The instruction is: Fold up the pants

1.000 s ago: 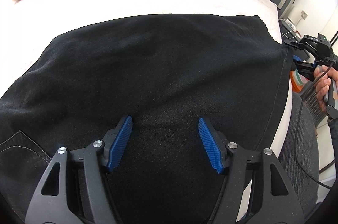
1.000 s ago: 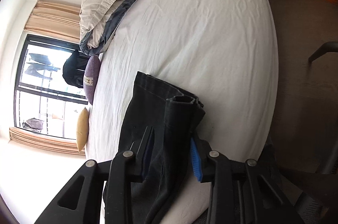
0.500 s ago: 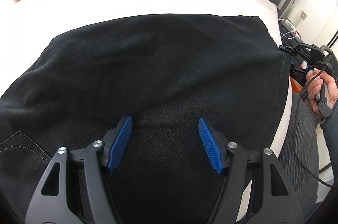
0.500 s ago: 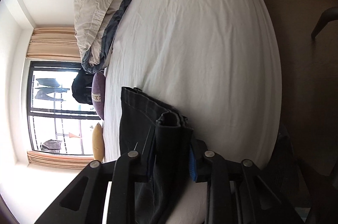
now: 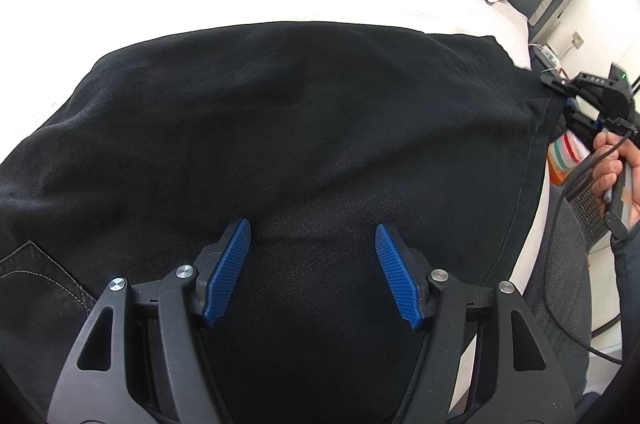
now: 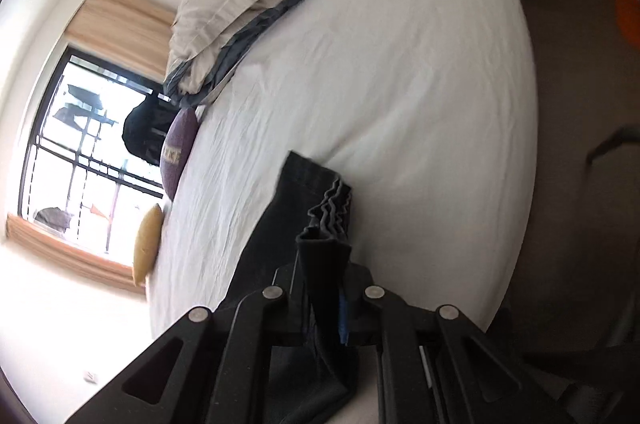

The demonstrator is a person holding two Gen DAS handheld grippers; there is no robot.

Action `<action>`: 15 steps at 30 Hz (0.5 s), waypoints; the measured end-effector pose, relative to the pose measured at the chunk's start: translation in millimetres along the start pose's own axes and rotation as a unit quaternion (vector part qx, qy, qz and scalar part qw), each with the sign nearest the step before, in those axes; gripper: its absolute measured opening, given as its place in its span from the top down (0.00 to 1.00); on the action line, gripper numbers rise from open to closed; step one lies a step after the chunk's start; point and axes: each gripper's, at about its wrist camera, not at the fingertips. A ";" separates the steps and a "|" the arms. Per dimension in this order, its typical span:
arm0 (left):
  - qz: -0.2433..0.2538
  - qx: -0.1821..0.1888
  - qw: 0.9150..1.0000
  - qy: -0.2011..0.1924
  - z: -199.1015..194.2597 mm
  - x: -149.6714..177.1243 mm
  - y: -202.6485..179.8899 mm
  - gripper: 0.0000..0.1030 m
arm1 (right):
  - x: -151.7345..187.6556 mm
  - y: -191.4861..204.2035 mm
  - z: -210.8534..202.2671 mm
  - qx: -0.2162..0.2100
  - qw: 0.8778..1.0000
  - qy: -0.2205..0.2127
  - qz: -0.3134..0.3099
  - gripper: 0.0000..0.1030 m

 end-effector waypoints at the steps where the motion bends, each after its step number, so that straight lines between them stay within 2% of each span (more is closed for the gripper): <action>1: -0.004 0.003 1.000 -0.001 -0.1 -0.1 1.0 0.39 | 7.7 29.4 -0.6 0.001 0.998 0.008 -0.058 0.89; 2: -0.007 0.006 1.000 -0.002 0.1 -0.5 1.9 0.39 | 20.6 61.2 -0.5 -0.002 0.992 0.022 -0.122 0.89; 3: -0.010 0.008 1.000 -0.003 -0.1 -0.6 2.8 0.39 | 40.8 94.2 -0.4 -0.006 0.980 0.038 -0.196 0.89; 4: -0.013 0.011 1.000 -0.004 -0.1 -0.9 3.5 0.39 | 67.9 125.9 0.4 -0.012 0.960 0.057 -0.273 0.89; 6: -0.021 0.017 1.000 -0.008 -0.9 -1.1 5.9 0.39 | 128.4 166.3 8.7 -0.021 0.912 0.109 -0.395 0.89; 7: -0.028 0.023 0.999 -0.012 -2.4 -1.2 7.9 0.39 | 155.9 175.9 16.6 -0.014 0.889 0.132 -0.439 0.89; 8: -0.038 0.031 0.999 -0.018 -4.5 -0.8 11.0 0.39 | 176.9 178.9 25.5 -0.005 0.875 0.149 -0.461 0.89; 10: -0.066 0.056 0.996 -0.032 -11.3 0.7 19.5 0.38 | 197.4 174.8 38.0 0.010 0.874 0.165 -0.457 0.89; 12: -0.096 0.075 0.992 -0.043 -19.3 2.7 28.0 0.38 | 203.4 173.9 38.1 0.020 0.873 0.155 -0.463 0.89; 14: -0.128 0.099 0.986 -0.049 -23.8 3.3 36.8 0.30 | 203.5 177.1 35.3 0.022 0.868 0.143 -0.474 0.89; 15: -0.152 0.119 0.980 -0.050 -24.8 2.5 41.9 0.28 | 204.1 179.7 31.9 0.024 0.865 0.135 -0.484 0.89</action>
Point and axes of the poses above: each gripper's, at about its wrist camera, not at the fingertips, and z roughly the way its jaws point, y to its left, x to its underside
